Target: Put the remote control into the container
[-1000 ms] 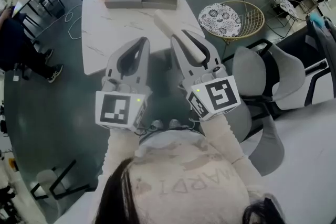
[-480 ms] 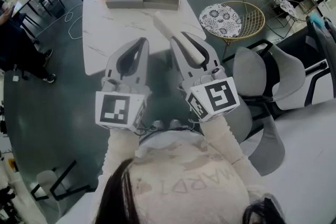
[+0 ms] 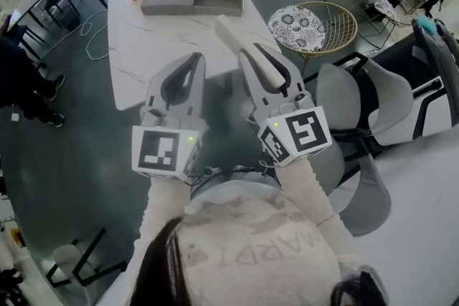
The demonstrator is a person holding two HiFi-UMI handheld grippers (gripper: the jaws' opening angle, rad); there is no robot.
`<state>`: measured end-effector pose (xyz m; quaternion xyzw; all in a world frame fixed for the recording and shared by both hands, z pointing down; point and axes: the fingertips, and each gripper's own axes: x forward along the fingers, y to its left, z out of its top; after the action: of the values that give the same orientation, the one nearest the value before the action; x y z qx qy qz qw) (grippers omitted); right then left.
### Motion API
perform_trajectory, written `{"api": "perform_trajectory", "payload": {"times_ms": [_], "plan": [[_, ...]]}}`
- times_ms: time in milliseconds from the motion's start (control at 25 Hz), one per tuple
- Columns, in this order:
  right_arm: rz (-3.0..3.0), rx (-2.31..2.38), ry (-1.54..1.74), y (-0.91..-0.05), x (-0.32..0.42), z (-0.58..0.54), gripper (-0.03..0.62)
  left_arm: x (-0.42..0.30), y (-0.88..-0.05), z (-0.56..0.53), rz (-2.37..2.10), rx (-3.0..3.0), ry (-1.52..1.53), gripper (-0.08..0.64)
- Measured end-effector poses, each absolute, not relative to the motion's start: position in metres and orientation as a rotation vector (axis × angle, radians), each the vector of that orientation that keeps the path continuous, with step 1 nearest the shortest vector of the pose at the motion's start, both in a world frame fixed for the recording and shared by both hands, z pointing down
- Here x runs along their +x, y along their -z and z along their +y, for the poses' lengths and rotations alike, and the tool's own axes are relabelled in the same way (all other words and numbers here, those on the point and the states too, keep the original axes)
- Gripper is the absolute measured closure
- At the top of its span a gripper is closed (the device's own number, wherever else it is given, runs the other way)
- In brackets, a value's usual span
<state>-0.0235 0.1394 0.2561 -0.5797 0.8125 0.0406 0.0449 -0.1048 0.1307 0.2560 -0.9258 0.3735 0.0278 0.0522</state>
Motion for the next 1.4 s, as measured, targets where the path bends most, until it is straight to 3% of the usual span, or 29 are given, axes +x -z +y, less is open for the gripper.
{"api": "perform_trajectory", "payload": {"times_ms": [560, 1400], "plan": [[2.492, -1.821, -0.072, -0.283, -0.008, 0.067, 0.502, -0.099, -0.274, 0.070, 1.133, -2.833, -0.056, 0.546], [2.753, -1.590, 0.109, -0.345, 0.124, -0.136, 0.502, 0.041, -0.266, -0.091, 1.388, -2.721, -0.028, 0.546]]}}
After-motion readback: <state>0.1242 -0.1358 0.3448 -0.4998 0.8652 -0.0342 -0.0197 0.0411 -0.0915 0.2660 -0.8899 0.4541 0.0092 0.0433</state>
